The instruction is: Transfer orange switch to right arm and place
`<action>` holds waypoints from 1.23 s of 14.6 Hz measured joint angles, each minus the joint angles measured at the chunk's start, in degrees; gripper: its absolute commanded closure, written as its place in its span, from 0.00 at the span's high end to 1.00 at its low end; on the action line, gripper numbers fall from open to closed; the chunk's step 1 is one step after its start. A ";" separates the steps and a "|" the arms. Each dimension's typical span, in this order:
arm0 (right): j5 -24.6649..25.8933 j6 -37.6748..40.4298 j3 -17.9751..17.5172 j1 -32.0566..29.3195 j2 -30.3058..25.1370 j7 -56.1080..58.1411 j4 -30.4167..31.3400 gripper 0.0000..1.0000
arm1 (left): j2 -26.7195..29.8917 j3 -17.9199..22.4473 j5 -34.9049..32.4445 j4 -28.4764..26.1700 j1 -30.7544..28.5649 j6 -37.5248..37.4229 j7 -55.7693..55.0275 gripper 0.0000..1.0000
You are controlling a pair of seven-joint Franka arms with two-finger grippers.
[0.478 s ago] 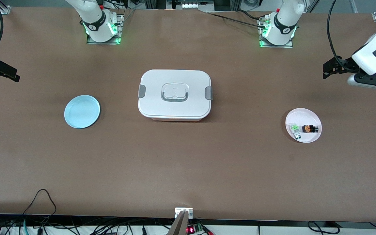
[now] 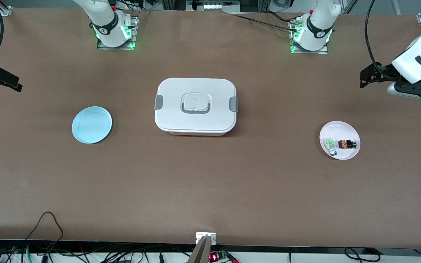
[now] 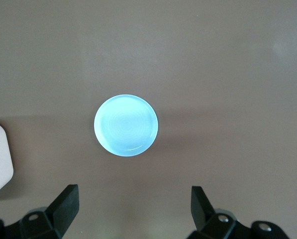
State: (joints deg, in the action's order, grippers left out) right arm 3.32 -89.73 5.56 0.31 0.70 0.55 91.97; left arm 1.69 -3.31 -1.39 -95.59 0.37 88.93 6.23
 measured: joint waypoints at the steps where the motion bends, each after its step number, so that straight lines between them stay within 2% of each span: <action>1: 0.00 0.00 0.00 0.00 0.00 0.00 0.00 1.00 | 0.00 -0.07 0.00 0.03 0.05 0.00 -0.02 1.00; 11: 0.00 0.02 0.00 0.00 0.00 0.00 -0.02 1.00 | 0.00 -0.11 0.00 0.06 0.03 -0.36 -0.14 1.00; 18: 0.00 0.04 0.00 -0.01 0.00 0.00 -0.05 1.00 | -0.61 0.48 0.00 0.06 -0.56 -4.42 -3.72 1.00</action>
State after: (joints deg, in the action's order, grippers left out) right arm 3.32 -89.69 5.56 0.30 0.70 0.55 91.93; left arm 1.08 -2.82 -1.39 -95.53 -0.19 84.50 2.50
